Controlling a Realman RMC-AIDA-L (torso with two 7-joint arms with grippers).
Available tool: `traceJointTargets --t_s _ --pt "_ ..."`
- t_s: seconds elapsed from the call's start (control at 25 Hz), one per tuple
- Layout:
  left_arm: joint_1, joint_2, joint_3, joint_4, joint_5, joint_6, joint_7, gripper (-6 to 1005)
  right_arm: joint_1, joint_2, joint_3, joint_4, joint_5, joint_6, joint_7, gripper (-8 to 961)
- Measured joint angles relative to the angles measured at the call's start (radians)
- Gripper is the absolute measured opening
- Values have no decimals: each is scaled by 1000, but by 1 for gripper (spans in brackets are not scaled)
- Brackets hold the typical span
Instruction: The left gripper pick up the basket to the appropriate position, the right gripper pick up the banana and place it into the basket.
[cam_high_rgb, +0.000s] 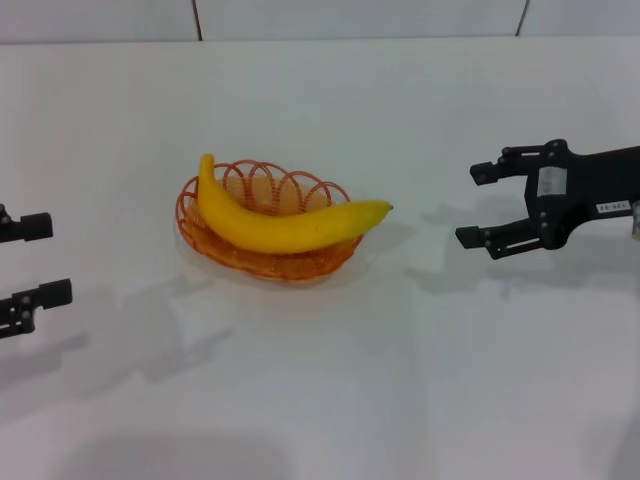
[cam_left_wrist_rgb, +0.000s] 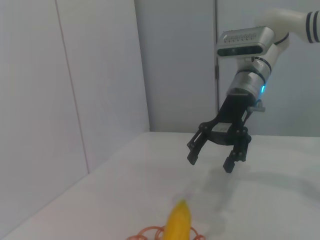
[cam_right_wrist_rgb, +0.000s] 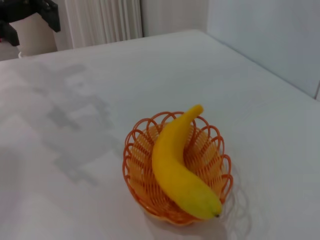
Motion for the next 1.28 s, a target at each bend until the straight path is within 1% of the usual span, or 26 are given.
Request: traceJointTargets --t_s 0.24,0.32,0.36,0.64,1.28 --pt "-2 3 -16 1 38 -2 -8 661 10 -2 -1 0 -22 1 22 879" --pt "-8 -5 -29 8 64 -6 -12 661 15 -1 -1 2 -37 3 30 879" --pt "-8 -5 -29 8 64 -6 -12 661 15 2 -1 2 -48 4 36 879" --pt "-27 -24 -40 13 104 -13 -15 662 21 7 0 0 -78 12 49 880" --pt "-29 -33 -41 13 105 -15 -9 662 24 8 1 4 -81 13 49 880"
